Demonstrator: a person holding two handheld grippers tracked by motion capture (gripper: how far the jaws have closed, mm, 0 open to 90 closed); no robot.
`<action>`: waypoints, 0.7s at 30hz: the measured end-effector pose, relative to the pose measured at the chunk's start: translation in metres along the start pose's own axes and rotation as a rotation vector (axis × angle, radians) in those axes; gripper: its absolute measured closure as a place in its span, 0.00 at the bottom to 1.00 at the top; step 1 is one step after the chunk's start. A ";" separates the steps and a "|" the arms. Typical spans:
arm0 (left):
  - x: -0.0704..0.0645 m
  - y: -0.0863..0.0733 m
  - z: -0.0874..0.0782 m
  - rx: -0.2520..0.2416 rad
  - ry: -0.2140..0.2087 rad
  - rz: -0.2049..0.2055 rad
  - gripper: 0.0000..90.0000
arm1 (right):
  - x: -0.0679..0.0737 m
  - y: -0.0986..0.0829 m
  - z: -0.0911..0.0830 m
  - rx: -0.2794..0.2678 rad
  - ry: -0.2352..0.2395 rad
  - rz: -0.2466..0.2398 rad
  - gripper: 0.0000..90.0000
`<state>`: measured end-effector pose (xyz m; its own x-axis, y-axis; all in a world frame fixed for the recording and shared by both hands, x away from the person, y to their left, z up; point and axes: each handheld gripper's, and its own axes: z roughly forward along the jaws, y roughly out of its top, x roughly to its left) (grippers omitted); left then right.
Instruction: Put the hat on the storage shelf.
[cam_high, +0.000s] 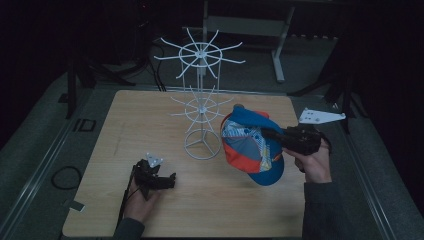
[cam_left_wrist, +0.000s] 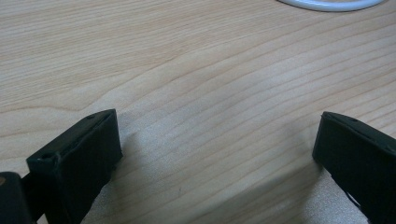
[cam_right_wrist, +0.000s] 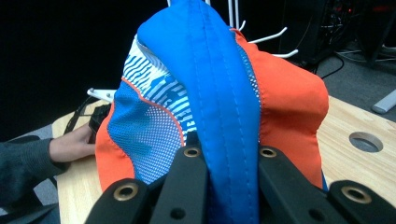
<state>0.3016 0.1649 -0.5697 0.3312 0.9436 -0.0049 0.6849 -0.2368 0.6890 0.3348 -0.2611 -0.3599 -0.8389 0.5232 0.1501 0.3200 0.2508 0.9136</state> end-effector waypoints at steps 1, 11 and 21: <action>0.000 0.000 0.000 0.000 0.000 0.000 0.02 | 0.000 0.000 0.000 0.000 0.000 0.000 0.98; 0.000 0.000 0.000 0.000 0.000 0.000 0.02 | -0.005 0.007 -0.002 -0.054 0.000 0.040 0.98; 0.000 0.000 0.000 0.000 0.000 0.000 0.02 | -0.007 0.019 -0.010 -0.088 -0.007 0.043 0.98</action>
<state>0.3016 0.1648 -0.5697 0.3312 0.9435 -0.0051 0.6847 -0.2366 0.6893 0.3425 -0.2687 -0.3399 -0.8223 0.5373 0.1873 0.3150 0.1558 0.9362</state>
